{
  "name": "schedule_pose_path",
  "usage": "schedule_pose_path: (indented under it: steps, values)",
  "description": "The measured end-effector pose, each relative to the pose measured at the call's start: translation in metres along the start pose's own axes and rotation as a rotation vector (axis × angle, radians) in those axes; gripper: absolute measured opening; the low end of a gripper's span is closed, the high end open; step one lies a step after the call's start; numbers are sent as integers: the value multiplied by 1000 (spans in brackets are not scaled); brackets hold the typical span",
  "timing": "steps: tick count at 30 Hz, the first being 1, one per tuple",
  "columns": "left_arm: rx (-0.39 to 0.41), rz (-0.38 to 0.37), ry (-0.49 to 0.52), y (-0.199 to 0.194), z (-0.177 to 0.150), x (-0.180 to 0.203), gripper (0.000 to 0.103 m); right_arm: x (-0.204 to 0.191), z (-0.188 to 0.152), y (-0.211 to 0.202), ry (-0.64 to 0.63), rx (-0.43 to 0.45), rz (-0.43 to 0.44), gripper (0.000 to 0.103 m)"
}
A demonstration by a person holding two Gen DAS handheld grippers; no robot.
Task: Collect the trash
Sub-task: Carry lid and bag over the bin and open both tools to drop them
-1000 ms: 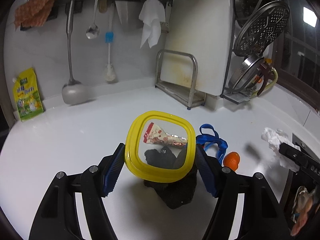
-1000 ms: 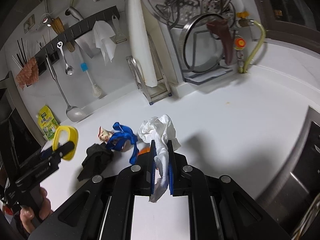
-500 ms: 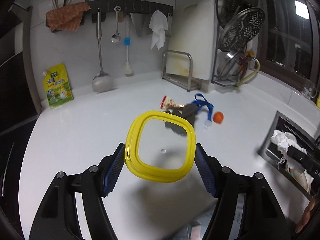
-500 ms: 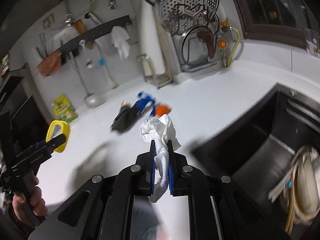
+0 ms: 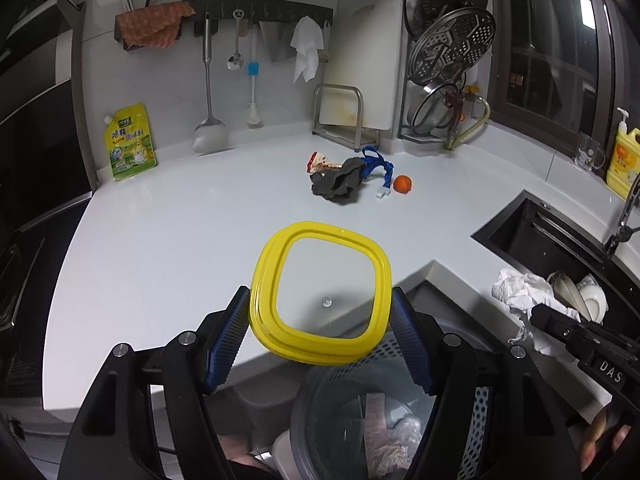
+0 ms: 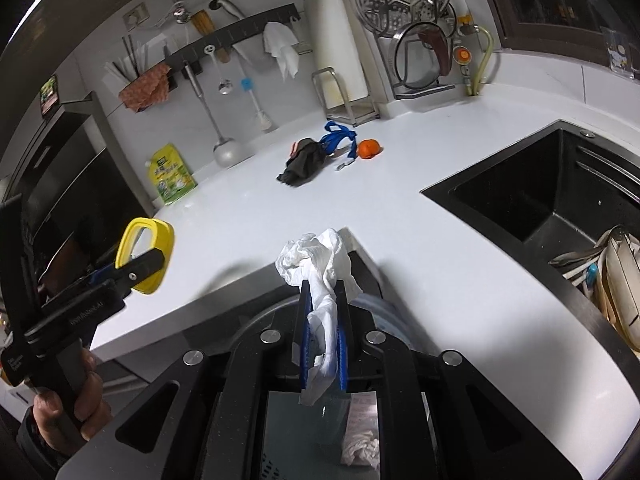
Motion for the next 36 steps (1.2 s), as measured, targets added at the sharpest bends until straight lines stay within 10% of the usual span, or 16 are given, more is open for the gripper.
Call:
schedule_pose_path:
  steps: [36]
  values:
    - [-148, 41, 35, 3, -89, -4, 67, -19, -69, 23, -19, -163, -32, 11]
Point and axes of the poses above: each gripper's, at about its wrist camera, not at the fingertips, and y roughly the way its jaws point, x to its right, z to its top, the point moved 2 cm from there along y, roughly the way its jaws point, and after that the axes turned 9 degrees about -y, right-handed, at the moved point
